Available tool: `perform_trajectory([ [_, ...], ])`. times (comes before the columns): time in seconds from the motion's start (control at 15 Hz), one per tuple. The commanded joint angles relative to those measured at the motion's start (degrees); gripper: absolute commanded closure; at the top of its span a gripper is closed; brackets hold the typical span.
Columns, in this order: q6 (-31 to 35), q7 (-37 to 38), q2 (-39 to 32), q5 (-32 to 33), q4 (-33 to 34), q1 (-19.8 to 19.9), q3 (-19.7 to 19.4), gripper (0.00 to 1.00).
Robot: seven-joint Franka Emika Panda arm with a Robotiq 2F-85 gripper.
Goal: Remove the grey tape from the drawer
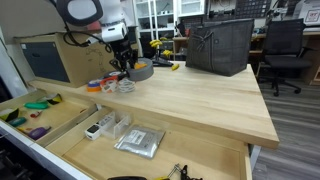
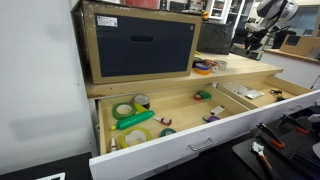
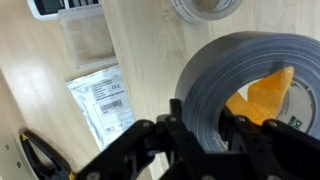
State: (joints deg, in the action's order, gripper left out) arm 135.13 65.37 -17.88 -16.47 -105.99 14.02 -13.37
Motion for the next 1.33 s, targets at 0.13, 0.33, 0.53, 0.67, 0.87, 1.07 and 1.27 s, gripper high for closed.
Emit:
perform_trajectory([
  [0.13, -6.1, 2.3, -5.5, -1.7, 8.9, 1.8, -1.3, 0.88],
  [0.33, -9.5, 3.3, -8.1, -1.4, 12.5, 2.2, -1.2, 0.88],
  [0.53, -12.1, 4.4, -10.1, -1.0, 15.8, 1.9, -0.8, 0.88],
  [0.67, -13.5, 4.6, -11.2, -0.5, 17.9, 1.7, -0.6, 0.88],
  [0.87, -15.2, 4.9, -12.7, 0.0, 21.1, 1.2, -0.4, 0.88],
  [1.07, -17.0, 5.8, -14.4, 1.3, 24.6, 0.4, -0.6, 0.88],
  [1.27, -18.3, 7.7, -16.4, 2.5, 27.7, -0.5, -0.5, 0.88],
])
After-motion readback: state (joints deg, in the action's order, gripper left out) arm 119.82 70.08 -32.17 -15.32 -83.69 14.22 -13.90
